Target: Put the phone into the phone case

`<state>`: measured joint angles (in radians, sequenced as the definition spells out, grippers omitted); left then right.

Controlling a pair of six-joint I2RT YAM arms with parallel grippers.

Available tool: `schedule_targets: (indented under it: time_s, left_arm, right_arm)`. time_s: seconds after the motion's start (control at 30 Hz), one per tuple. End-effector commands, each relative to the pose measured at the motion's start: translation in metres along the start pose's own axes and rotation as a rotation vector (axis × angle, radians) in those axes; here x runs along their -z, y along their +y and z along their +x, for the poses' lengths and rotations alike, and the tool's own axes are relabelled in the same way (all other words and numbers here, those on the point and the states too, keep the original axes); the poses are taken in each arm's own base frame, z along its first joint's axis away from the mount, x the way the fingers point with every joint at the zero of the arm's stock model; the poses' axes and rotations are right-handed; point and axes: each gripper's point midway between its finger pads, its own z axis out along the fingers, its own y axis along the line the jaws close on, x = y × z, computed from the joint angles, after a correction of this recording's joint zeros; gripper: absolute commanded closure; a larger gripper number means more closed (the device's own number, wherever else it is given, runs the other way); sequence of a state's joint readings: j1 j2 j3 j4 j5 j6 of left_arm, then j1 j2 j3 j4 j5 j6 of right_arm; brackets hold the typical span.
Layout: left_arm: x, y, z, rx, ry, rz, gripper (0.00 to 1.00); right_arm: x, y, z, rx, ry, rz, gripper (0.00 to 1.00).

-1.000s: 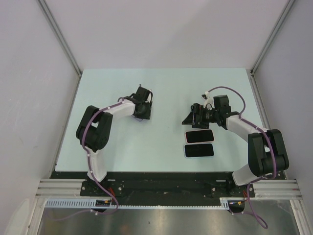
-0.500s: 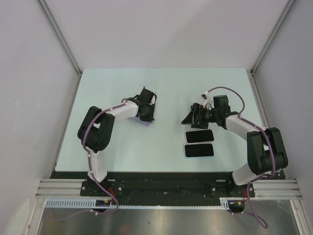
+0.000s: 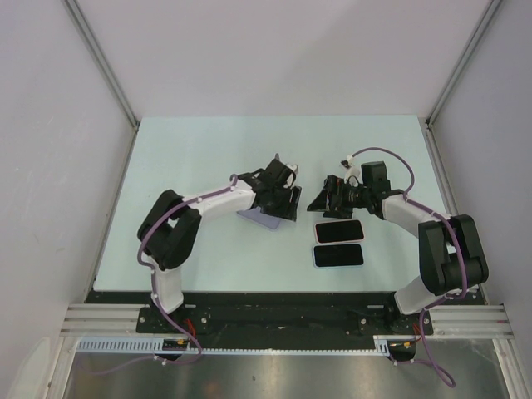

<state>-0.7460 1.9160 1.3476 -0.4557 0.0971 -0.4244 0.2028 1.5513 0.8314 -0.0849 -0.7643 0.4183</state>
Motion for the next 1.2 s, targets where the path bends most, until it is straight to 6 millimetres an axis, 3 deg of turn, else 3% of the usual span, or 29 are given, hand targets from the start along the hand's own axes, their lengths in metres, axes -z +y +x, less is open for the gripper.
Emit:
schedule_targets:
  time_s: [0.0,0.17,0.2,0.3,0.47,0.9,1.07,1.17]
  left_arm:
    - [0.045,0.025,-0.052,-0.017,-0.182,-0.090,0.33]
    - [0.056,0.073,-0.056,0.026,-0.190,-0.165,0.33]
    - [0.057,0.092,-0.059,0.051,-0.196,-0.215,0.33]
    - [0.058,0.129,-0.051,0.098,-0.157,-0.310,0.33]
    - [0.051,0.167,-0.035,0.116,-0.095,-0.384,0.39]
    - [0.011,0.173,-0.006,0.169,0.043,-0.308,0.58]
    - [0.011,0.178,0.009,0.203,0.063,-0.332,0.99]
    - [0.017,0.178,0.021,0.243,0.067,-0.349,1.00]
  right_arm:
    - [0.003,0.005,-0.003,0.020,-0.010,-0.017,0.03]
    - [0.002,0.003,0.000,0.015,-0.002,-0.013,0.03]
    - [0.002,0.003,-0.001,0.015,-0.003,-0.012,0.03]
    - [0.003,0.002,-0.001,0.013,-0.003,-0.009,0.03]
    - [0.002,0.001,0.001,0.017,0.004,-0.007,0.03]
    - [0.003,-0.002,0.003,0.007,0.010,0.007,0.03]
    - [0.005,-0.003,0.003,0.021,0.005,0.019,0.03]
    - [0.005,-0.004,0.002,0.024,0.001,0.021,0.03]
